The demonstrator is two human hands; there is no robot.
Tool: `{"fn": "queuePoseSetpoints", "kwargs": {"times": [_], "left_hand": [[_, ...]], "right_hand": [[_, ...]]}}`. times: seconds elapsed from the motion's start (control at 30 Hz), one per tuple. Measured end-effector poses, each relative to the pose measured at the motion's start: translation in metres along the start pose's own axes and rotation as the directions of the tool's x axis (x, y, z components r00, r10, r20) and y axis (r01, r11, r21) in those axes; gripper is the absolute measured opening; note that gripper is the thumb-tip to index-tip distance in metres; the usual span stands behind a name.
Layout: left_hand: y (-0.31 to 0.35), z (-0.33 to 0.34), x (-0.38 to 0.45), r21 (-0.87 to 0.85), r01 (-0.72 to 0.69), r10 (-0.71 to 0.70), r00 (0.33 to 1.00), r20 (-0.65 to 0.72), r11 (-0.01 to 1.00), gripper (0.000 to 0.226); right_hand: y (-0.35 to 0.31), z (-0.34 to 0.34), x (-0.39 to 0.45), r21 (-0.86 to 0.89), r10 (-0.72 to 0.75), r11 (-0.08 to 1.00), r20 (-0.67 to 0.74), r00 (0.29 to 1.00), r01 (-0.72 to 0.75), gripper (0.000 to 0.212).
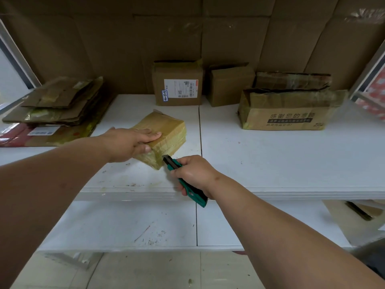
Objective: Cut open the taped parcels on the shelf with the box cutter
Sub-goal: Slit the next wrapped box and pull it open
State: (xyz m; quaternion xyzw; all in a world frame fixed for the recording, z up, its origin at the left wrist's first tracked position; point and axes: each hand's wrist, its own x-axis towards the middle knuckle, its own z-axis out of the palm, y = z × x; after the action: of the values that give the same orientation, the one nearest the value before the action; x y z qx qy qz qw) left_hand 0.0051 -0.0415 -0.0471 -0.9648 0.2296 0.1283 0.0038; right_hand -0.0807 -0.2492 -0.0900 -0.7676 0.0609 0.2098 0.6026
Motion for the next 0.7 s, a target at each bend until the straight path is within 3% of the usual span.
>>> {"fn": "queuePoseSetpoints", "kwargs": {"times": [0.23,0.37,0.57,0.63,0.7], "left_hand": [[-0.001,0.007,0.007,-0.059,-0.057,0.051,0.993,-0.110,0.997,0.051],[0.006,0.009,0.011,-0.050,-0.054,0.045,0.984,-0.172,0.997,0.052],[0.025,0.007,0.021,0.093,0.128,-0.109,0.977,-0.183,0.987,0.054],[0.025,0.003,0.024,0.111,0.137,-0.122,0.984,-0.131,0.984,0.053],[0.021,-0.001,0.025,0.112,0.122,-0.114,0.990,-0.081,0.986,0.053]], "right_hand": [[0.002,-0.004,-0.002,-0.013,0.007,1.000,0.010,1.000,-0.007,0.028],[0.001,-0.018,-0.007,-0.002,0.010,1.000,0.036,0.999,-0.010,0.018],[0.006,-0.045,-0.013,-0.014,0.019,1.000,0.027,0.999,-0.019,0.018],[0.012,-0.050,-0.012,-0.099,-0.039,0.995,-0.065,0.997,0.033,0.021],[0.017,-0.051,-0.011,-0.330,-0.166,0.938,-0.165,0.972,0.104,0.028]]}}
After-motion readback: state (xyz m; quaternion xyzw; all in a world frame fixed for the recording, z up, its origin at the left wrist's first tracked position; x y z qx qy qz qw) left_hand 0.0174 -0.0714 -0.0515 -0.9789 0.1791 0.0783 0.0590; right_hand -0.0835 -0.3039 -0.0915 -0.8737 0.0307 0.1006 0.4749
